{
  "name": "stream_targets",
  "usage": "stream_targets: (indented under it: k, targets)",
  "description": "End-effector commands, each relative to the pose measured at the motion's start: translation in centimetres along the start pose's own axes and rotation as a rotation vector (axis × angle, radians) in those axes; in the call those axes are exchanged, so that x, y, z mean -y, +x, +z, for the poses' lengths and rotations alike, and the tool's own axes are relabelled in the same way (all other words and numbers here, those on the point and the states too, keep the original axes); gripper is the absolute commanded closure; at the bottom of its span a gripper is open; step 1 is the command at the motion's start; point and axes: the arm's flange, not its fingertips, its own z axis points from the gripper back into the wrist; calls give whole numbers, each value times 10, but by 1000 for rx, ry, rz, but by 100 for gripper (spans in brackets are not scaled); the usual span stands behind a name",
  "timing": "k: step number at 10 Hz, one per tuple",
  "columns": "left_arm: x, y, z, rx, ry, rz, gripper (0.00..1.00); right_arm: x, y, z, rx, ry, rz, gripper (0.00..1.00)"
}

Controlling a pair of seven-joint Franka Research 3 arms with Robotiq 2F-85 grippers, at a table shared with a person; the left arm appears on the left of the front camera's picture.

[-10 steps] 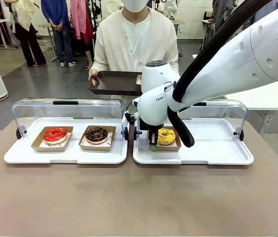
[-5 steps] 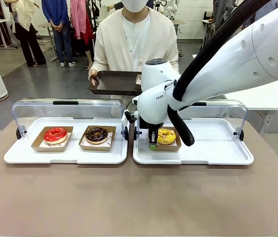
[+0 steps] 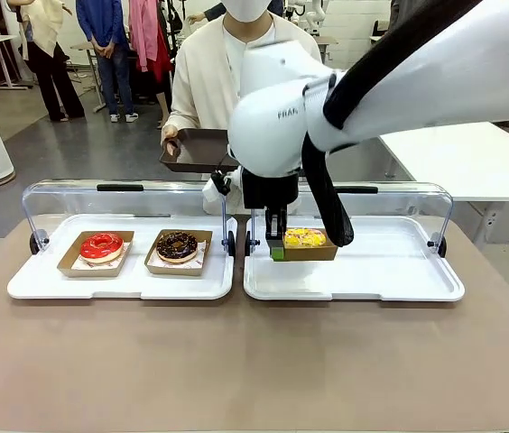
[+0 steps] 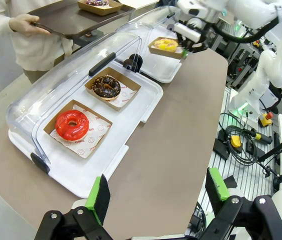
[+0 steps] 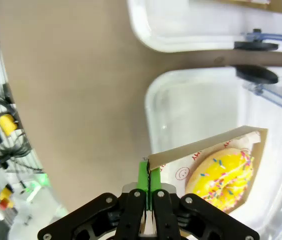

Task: Provide the desired donut to the person.
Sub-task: Pick up and lift the Paper togo box containing the Donut pointed at by the person.

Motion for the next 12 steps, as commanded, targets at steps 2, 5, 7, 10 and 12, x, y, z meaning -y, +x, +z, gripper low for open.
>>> stream_targets:
  k: [2,5,7,10,12]
  targets:
    - [1,1,1,22,-6,-14,0,-61,-5,39,7,11,-16,100]
    - [1,1,1,22,-6,-14,0,-104,-2,69,-6,-9,29,100]
    - [1,1,1,22,-6,-14,0,-116,4,96,-35,-110,15,100]
    - [1,1,1,22,-6,-14,0,-97,5,131,-36,-133,-29,100]
    - [1,1,1,22,-6,-14,0,-106,-1,127,-19,-142,4,100]
